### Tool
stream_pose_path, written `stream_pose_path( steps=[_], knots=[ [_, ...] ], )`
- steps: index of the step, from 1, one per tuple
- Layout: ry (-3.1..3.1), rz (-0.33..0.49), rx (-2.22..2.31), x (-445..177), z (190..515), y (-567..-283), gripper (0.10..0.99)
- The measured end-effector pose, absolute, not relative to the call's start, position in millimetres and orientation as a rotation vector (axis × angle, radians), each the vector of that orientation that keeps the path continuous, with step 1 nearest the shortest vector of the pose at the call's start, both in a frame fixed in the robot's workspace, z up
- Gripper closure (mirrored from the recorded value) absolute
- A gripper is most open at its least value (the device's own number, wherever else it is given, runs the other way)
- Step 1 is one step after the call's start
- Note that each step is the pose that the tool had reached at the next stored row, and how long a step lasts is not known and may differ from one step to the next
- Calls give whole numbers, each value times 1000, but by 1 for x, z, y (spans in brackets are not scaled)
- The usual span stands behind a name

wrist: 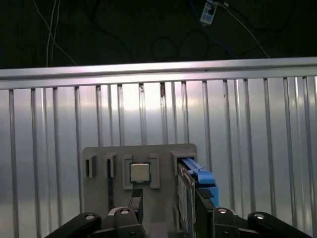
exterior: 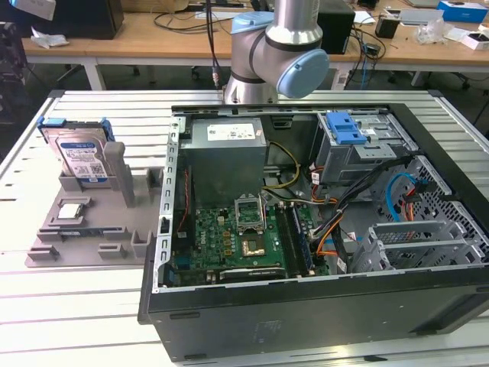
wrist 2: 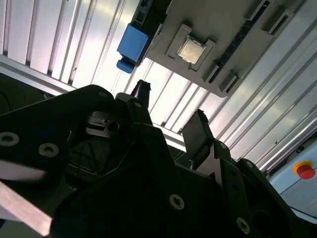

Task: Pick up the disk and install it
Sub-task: 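Pick up the disk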

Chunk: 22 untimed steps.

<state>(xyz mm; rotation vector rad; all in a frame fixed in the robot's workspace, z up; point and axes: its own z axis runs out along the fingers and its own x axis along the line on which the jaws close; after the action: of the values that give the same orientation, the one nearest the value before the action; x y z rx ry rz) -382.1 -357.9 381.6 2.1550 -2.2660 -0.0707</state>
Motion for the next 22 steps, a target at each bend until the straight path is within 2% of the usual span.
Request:
stream_pose_path(
  steps=[14, 22],
  knots=[
    [-2263, -65, 2152, -363, 375, -330, 545],
    [-2262, -64, 2151, -357, 355, -323, 545]
  ],
)
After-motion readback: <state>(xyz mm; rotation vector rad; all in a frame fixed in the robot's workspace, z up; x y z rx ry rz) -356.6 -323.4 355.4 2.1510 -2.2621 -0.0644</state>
